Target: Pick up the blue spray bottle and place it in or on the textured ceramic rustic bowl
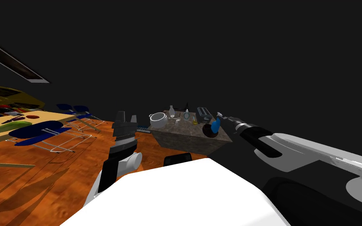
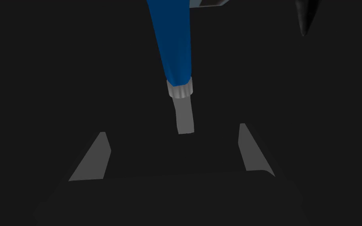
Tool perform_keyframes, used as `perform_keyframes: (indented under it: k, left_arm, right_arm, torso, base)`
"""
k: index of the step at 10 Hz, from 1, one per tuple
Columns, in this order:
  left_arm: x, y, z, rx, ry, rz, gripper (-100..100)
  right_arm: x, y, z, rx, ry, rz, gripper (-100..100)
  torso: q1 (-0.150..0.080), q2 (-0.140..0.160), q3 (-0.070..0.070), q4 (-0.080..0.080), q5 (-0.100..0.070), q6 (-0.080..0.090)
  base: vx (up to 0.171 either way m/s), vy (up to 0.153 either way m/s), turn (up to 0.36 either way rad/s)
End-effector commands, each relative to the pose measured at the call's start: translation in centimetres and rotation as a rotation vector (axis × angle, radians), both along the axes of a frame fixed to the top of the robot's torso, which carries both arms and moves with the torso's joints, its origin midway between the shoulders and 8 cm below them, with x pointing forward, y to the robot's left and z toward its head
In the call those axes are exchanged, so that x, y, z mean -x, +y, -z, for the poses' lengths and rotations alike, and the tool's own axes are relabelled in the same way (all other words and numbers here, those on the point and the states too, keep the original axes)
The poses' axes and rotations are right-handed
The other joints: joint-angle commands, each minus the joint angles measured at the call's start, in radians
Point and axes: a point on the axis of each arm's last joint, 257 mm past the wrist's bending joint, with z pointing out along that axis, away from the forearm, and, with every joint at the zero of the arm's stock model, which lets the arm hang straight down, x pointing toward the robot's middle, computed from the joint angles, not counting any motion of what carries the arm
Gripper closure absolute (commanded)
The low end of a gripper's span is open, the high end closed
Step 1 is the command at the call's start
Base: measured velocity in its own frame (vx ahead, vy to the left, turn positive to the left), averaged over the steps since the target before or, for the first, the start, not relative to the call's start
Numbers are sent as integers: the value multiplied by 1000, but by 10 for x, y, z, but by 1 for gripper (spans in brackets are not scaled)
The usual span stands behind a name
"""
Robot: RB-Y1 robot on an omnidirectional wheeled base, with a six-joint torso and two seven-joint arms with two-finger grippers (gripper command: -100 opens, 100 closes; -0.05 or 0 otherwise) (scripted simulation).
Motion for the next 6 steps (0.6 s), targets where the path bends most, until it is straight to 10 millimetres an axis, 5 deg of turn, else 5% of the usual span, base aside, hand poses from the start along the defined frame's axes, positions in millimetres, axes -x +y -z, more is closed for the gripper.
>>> perform_keyframes:
  k: [1, 2, 6]
  left_arm:
    - [0, 0, 0, 0, 0, 0, 0]
    - [0, 0, 0, 0, 0, 0, 0]
    - [0, 0, 0, 0, 0, 0, 0]
  right_arm:
    - [0, 0, 0, 0, 0, 0, -100]
    - [0, 1, 0, 0, 0, 1, 0]
    - [0, 1, 0, 0, 0, 1, 0]
  torso:
    - [0, 0, 0, 0, 0, 0]
    - [1, 1, 1, 0, 0, 0]
    - [3, 3, 2, 1, 1, 0]
  base:
    - [21, -21, -19]
    - [0, 0, 0]
    - [0, 0, 0]
